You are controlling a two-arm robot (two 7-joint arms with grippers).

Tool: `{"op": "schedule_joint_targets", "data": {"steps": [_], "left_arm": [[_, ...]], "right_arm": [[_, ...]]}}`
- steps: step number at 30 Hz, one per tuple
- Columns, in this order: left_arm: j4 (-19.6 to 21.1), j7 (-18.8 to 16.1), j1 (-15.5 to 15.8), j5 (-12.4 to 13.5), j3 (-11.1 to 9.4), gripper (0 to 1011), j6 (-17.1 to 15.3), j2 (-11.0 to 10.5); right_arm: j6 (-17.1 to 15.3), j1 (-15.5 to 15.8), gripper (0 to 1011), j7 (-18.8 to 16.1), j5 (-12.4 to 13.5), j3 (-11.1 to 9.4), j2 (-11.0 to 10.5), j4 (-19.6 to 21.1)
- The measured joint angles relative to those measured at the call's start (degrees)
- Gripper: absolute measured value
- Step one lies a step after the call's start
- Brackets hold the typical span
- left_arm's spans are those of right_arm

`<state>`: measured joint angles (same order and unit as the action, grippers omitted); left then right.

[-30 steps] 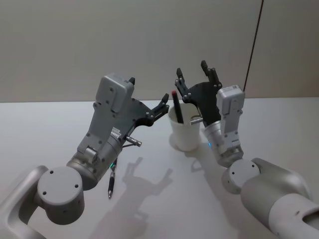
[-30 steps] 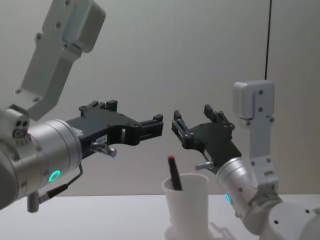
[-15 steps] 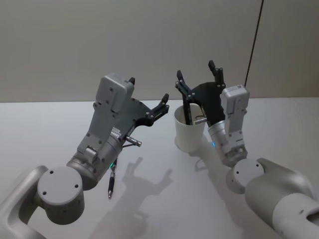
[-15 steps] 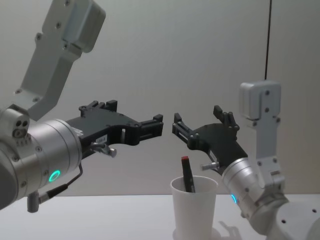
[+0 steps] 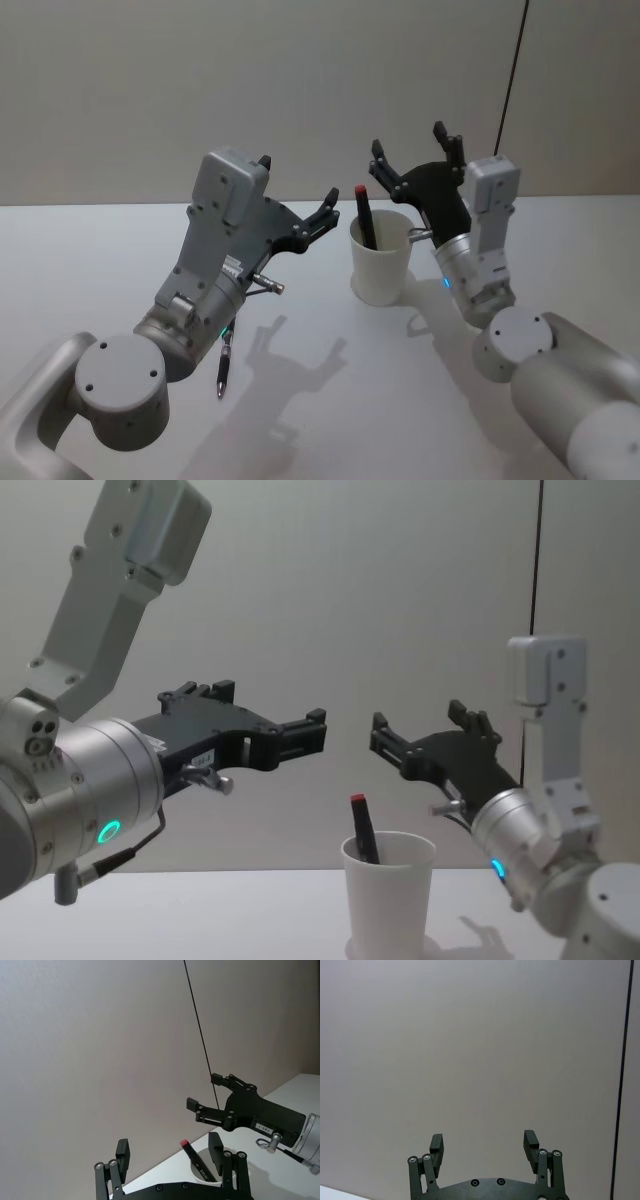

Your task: Place the pen into the pen holder.

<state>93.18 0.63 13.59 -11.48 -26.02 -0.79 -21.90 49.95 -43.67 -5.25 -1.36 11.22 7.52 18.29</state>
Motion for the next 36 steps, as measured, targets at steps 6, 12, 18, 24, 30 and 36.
{"op": "schedule_joint_targets", "data": {"steps": [6,12,18,24,30,36], "left_arm": [[0.0,0.0,0.0,0.0,0.0,1003,0.0,0.0],[0.0,0.0,0.0,0.0,0.0,1003,0.0,0.0],[0.0,0.0,0.0,0.0,0.0,1003,0.0,0.0],[0.0,0.0,0.0,0.0,0.0,1003,0.0,0.0],[0.0,0.0,0.0,0.0,0.0,1003,0.0,0.0],[0.0,0.0,0.0,0.0,0.0,1003,0.0,0.0]], "right_arm": [[-10.8,7.8,1001,-2.4,0.4,-1.6,-2.2,16.6],[-18.1,12.9,1002,-3.6,0.5,-2.6,-3.7,27.0],[-24.5,17.2,1002,-4.3,0.3,-3.7,-5.2,36.0],[-29.8,20.1,1002,-4.9,-0.5,-4.7,-6.5,42.2],[-34.8,22.1,1002,-5.8,-1.3,-5.6,-7.8,47.0],[-39.5,23.7,1001,-7.0,-2.1,-6.7,-9.1,50.7]]}}
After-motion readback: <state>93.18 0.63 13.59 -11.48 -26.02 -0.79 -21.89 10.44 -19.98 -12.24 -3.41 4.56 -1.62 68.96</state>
